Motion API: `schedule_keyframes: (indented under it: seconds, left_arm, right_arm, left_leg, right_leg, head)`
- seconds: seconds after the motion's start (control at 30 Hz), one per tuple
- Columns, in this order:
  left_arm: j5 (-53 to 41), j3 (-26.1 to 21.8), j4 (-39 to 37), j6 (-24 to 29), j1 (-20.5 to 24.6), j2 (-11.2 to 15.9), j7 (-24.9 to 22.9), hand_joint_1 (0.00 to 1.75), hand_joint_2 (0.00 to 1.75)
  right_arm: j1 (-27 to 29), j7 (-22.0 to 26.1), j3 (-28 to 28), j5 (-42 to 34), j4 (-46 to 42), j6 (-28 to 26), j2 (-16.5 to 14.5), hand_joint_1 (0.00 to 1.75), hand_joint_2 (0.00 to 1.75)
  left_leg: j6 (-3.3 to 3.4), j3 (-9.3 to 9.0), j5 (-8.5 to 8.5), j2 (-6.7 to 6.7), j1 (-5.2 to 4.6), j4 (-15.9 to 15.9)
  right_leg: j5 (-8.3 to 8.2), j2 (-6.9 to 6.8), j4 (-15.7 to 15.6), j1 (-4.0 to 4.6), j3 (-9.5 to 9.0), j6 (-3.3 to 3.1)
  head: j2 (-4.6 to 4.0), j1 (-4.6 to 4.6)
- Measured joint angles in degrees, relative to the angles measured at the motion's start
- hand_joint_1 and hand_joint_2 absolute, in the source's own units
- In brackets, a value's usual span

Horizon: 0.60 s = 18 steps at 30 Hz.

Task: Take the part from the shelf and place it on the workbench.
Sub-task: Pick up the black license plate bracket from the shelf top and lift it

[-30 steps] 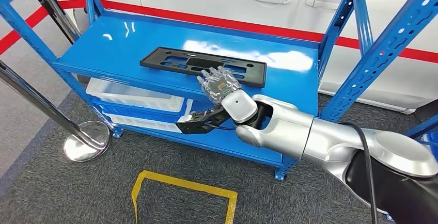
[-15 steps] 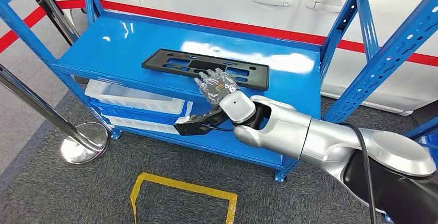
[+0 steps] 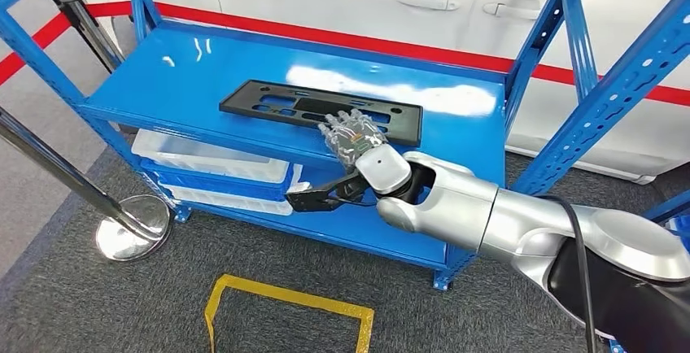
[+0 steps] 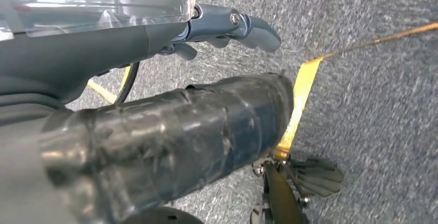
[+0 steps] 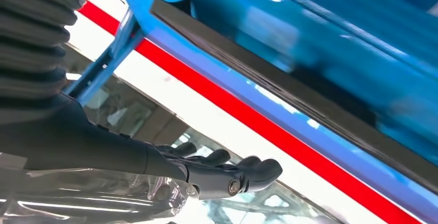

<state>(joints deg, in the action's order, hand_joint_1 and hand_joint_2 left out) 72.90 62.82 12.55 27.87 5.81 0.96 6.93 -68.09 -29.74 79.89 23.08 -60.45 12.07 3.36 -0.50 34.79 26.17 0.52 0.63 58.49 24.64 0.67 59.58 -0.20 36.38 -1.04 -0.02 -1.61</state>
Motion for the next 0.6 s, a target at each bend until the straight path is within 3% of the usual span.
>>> schedule_keyframes:
  seconds: [0.07,0.17,0.2,0.23,0.3,0.37,0.4,0.5,0.57,0.6]
  left_arm:
    - [-0.08,0.0,0.0,-0.05,0.0,0.01,0.02,0.0,0.0]
    - [-0.22,0.02,0.0,-0.19,0.01,-0.02,0.08,0.0,0.0]
    - [-0.22,0.02,0.0,-0.22,-0.03,-0.02,0.09,0.0,0.0]
    - [-0.22,0.02,0.0,-0.26,-0.06,-0.02,0.09,0.0,0.0]
    - [-0.22,0.02,0.0,-0.3,-0.11,0.0,0.09,0.0,0.0]
    - [-0.23,0.02,0.0,-0.31,-0.06,0.02,0.1,0.0,0.0]
    - [-0.24,0.02,0.0,-0.31,-0.01,0.03,0.11,0.0,0.0]
    - [-0.25,0.02,0.0,-0.31,0.06,-0.01,0.18,0.0,0.0]
    - [-0.28,0.02,0.0,-0.31,0.0,-0.12,0.24,0.0,0.0]
    - [-0.3,0.02,0.0,-0.31,-0.01,-0.17,0.26,0.0,0.0]
  right_arm:
    - [-0.08,-0.02,0.0,0.09,0.01,0.01,0.01,0.0,1.75]
    - [0.09,-0.01,0.0,0.23,0.02,0.08,0.01,0.0,1.75]
    - [0.22,-0.01,0.01,0.26,0.02,0.1,0.01,0.0,1.75]
    - [0.32,-0.01,0.01,0.3,0.03,0.12,0.01,0.0,1.75]
    - [0.38,-0.01,0.01,0.34,0.03,0.13,0.01,0.0,1.75]
    - [0.33,-0.02,0.0,0.37,0.04,0.13,0.01,0.0,1.75]
    - [0.33,-0.01,0.0,0.37,0.04,0.13,0.02,0.0,1.75]
    - [0.34,-0.01,0.01,0.38,0.06,0.11,0.03,0.0,1.75]
    - [0.26,-0.02,0.0,0.41,0.06,0.1,0.06,0.0,1.75]
    - [0.25,-0.02,0.0,0.44,0.07,0.1,0.08,0.0,1.75]
  left_leg:
    - [-0.58,1.01,1.88,-0.1,0.12,2.64]
    - [-1.24,6.08,5.9,-0.2,0.34,12.72]
    - [-1.36,7.32,6.02,-0.2,0.37,14.7]
    - [-1.4,7.6,5.05,-0.21,0.39,14.65]
    - [-1.21,5.19,0.9,-0.22,0.4,8.74]
    - [-0.74,1.97,-1.66,-0.18,0.18,2.08]
    - [-0.48,1.15,-1.92,-0.14,0.03,0.34]
    - [0.35,0.69,-1.67,-0.11,0.01,-0.65]
    - [1.0,0.17,-1.79,-0.19,0.28,-1.22]
    - [1.29,-0.02,-1.79,-0.24,0.36,-1.4]
  right_leg:
    - [-0.12,-0.07,-0.64,-0.33,-0.6,-0.51]
    - [0.08,-0.24,-0.74,-0.37,-0.99,-0.96]
    - [0.19,-0.25,-0.68,-0.34,-1.05,-1.03]
    - [0.33,-0.21,-0.61,-0.32,-1.16,-1.05]
    - [0.68,-0.09,-0.49,-0.32,-1.54,-0.91]
    - [1.01,0.0,-0.4,-0.15,-1.77,-0.54]
    - [1.09,0.0,-0.38,-0.08,-1.76,-0.29]
    - [1.3,-0.05,-0.4,-0.04,-1.76,0.53]
    - [2.84,-0.13,1.81,-0.02,-0.83,1.13]
    - [4.3,-0.18,4.54,-0.06,0.52,1.37]
  head:
    - [0.0,-0.18]
    - [0.0,-0.34]
    - [0.0,-0.34]
    - [0.0,-0.34]
    - [0.0,-0.35]
    - [0.0,-0.32]
    - [0.0,-0.29]
    - [0.0,-0.27]
    - [0.0,-0.09]
    - [0.0,0.02]
